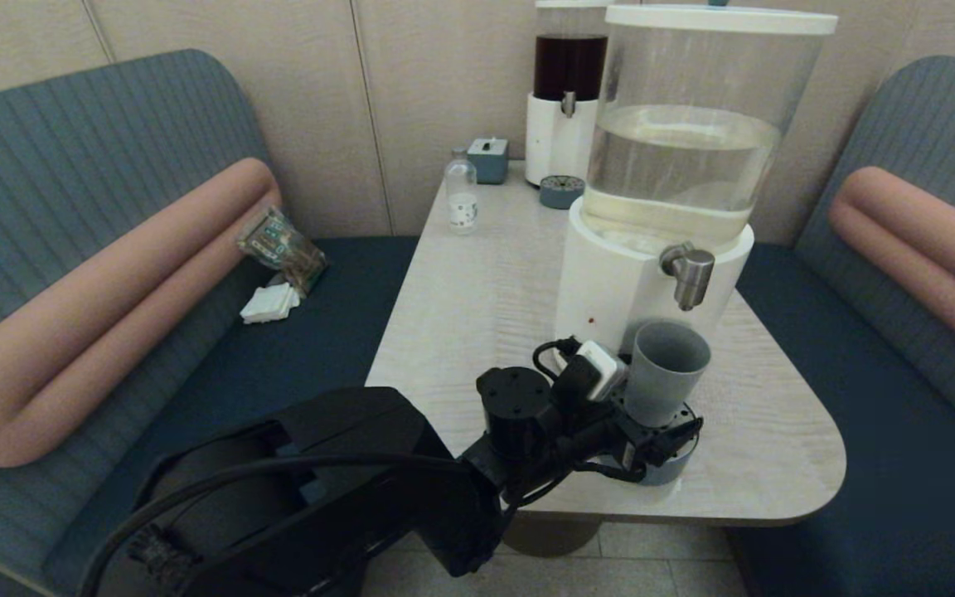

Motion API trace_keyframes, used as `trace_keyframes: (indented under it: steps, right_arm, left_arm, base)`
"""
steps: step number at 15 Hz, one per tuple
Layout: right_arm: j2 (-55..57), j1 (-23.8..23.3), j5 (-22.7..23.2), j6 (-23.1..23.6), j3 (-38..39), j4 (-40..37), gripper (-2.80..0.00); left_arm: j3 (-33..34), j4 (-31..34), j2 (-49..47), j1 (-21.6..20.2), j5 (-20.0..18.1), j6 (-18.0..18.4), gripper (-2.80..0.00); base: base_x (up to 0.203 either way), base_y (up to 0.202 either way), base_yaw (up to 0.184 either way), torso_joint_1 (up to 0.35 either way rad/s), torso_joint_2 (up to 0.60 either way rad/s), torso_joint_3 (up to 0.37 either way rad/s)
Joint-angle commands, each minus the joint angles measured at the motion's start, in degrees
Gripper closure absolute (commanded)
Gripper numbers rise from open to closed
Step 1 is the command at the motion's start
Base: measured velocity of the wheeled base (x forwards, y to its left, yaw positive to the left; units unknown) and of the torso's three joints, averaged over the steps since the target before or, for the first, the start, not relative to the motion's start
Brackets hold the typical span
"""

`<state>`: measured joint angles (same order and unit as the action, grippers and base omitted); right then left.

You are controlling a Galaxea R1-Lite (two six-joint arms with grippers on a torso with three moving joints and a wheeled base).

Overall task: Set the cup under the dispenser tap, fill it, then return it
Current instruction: Place the cup next to the water dispenser

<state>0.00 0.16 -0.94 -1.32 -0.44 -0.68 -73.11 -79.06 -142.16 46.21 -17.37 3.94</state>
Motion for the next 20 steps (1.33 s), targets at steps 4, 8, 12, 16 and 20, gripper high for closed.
trace_keyframes:
  steps: [4,8,12,16,20]
  right_arm:
    - [0.09,0.02,-0.03,0.00,0.00,-0.02,0.00]
    - [0.09,0.02,-0.03,0.00,0.00,-0.02,0.00]
    - [0.09,0.02,-0.03,0.00,0.00,-0.02,0.00]
    - [0.09,0.02,-0.03,0.00,0.00,-0.02,0.00]
    - [0.09,0.02,-0.03,0.00,0.00,-0.02,0.00]
  left_arm:
    - [-6.99,1.93,-4.23,-0.07,0.78,0.07,-2.80]
    - [-10.88,4.60,-4.63,-0.31,2.11,0.10,-2.80]
    - [-12.32,5.05,-5.15,-0.60,2.33,0.02,0.00]
    - [-12.08,5.14,-4.56,-0.58,2.41,-0.06,0.00]
    - [-7.61,4.66,-1.42,-0.46,3.73,0.00,0.00]
  base:
    - [0.000,0.000,0.000,0.000,0.00,0.000]
    - [0.000,0.000,0.000,0.000,0.00,0.000]
    - [0.000,0.000,0.000,0.000,0.00,0.000]
    - [0.000,0.000,0.000,0.000,0.00,0.000]
    - [0.000,0.000,0.000,0.000,0.00,0.000]
